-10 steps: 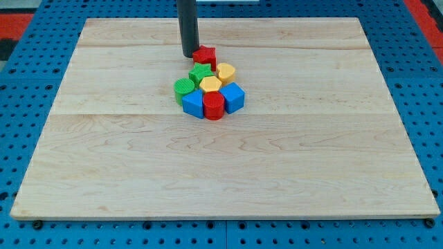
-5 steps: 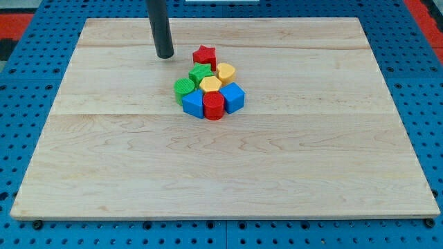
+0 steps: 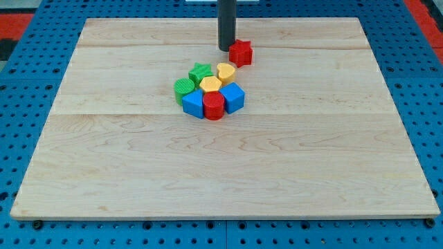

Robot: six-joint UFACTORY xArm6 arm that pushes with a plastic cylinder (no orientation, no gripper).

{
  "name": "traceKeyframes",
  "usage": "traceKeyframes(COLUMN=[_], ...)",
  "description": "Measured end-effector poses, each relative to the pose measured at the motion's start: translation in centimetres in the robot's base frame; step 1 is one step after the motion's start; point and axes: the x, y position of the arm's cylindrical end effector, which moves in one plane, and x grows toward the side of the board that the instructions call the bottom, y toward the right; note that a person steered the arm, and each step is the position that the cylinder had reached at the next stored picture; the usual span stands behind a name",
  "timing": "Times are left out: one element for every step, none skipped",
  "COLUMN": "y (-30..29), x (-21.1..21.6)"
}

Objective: Push the red star into the group of blocks

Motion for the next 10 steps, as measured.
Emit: traceKeyframes(y=[3.2, 5.1, 5.1, 5.8, 6.3, 6.0, 5.9, 5.9, 5.9, 6.0], x=[-0.3, -0.3, -0.2, 0.0, 0.8, 1.5, 2.0, 3.8, 5.2, 6.1])
